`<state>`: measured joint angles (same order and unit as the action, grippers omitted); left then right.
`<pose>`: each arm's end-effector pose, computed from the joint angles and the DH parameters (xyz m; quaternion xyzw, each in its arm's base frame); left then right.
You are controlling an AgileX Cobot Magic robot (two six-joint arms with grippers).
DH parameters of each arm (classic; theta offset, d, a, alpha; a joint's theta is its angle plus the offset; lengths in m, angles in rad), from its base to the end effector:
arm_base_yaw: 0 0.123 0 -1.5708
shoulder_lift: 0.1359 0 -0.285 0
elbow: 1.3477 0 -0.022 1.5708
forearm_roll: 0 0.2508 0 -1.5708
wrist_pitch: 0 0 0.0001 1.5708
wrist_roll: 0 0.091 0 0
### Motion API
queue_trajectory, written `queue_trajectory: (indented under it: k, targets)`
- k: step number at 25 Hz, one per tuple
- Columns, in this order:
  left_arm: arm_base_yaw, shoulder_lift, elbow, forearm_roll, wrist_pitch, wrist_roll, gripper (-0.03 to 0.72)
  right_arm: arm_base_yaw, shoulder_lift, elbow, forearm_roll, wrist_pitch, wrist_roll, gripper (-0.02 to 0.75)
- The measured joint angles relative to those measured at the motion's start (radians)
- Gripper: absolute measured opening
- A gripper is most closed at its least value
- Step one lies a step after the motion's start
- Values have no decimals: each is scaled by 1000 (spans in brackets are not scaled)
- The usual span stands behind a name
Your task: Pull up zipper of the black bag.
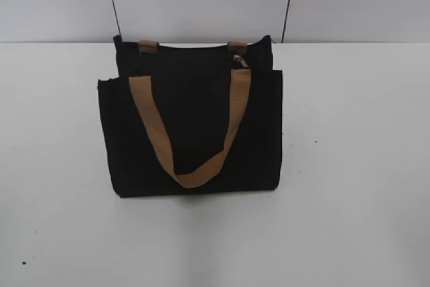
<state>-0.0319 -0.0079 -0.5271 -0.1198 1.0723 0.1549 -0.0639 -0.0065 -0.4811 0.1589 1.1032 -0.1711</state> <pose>-0.0104 -0.0092 0.2842 0.0825 0.8415 -0.0270 0.5332 -0.0053 0.0132 0.2695 -0.0506 0.8630 0.0205 0.5022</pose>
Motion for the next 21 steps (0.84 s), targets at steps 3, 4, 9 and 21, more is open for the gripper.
queue_trajectory:
  k: [3, 4, 9, 21]
  targets:
    - [0, 0, 0, 0, 0, 0, 461, 0, 0, 0, 0, 0, 0, 577]
    - [0, 0, 0, 0, 0, 0, 457, 0, 0, 0, 0, 0, 0, 577]
    - [0, 0, 0, 0, 0, 0, 439, 0, 0, 0, 0, 0, 0, 577]
    - [0, 0, 0, 0, 0, 0, 416, 0, 0, 0, 0, 0, 0, 577]
